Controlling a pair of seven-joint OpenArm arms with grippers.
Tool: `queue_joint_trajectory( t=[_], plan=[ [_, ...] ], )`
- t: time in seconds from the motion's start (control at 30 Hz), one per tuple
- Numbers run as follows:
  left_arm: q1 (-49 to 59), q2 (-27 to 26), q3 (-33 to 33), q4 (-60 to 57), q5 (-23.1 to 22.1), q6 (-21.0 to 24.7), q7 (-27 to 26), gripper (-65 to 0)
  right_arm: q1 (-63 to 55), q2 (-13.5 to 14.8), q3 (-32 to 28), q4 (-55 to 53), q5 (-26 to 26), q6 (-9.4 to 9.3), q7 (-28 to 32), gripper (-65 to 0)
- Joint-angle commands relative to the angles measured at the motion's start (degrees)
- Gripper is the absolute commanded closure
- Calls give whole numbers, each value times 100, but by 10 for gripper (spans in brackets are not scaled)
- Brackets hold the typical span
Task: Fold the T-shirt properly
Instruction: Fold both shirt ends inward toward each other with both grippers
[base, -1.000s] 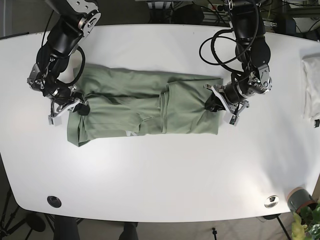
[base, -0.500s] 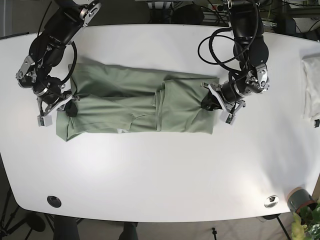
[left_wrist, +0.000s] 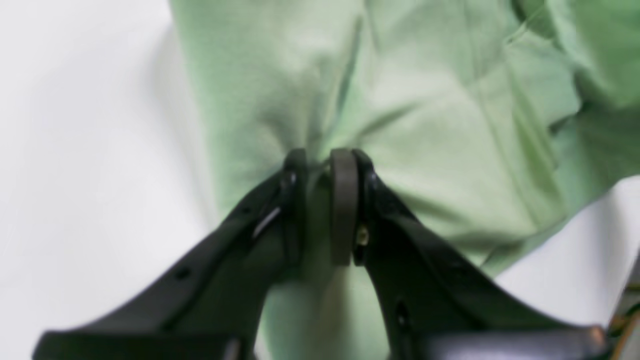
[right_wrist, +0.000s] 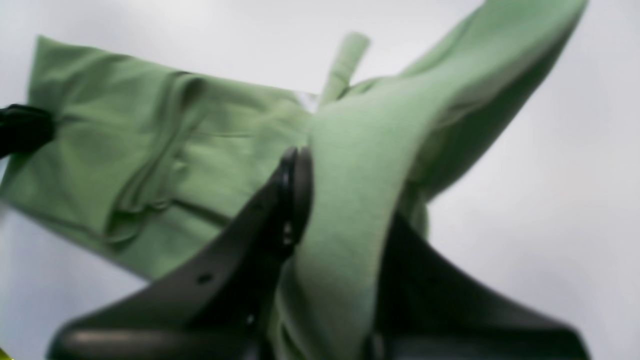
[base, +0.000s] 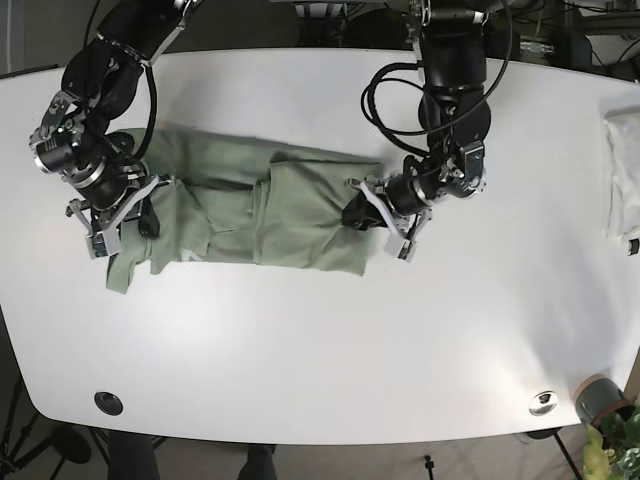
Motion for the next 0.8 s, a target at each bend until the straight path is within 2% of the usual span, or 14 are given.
queue_joint_trajectory(
  t=[0.0, 0.13, 0.27, 0.47, 0.57, 0.77],
  plan=[
    [-124, 144, 23, -360, 175, 41, 211, -74, -20, -45, -209, 314, 144, 12, 135, 0],
    [-300, 241, 23, -809, 175, 41, 131, -74, -135, -204, -543, 446, 144, 12, 135, 0],
    [-291, 311, 31, -949, 175, 41, -141, -74, -143, -511, -842, 446, 144, 12, 161, 0],
    [-185, 311, 568, -923, 140, 32, -185, -74, 103, -889, -1202, 226, 100, 12, 258, 0],
    [-150, 311, 594, -923, 140, 32, -185, -74, 200, -968, -1387, -2, 91, 12, 284, 0],
    [-150, 285, 594, -923, 140, 14, -185, -74, 384, -1012, -1765, -626, 109, 12, 733, 0]
  ],
)
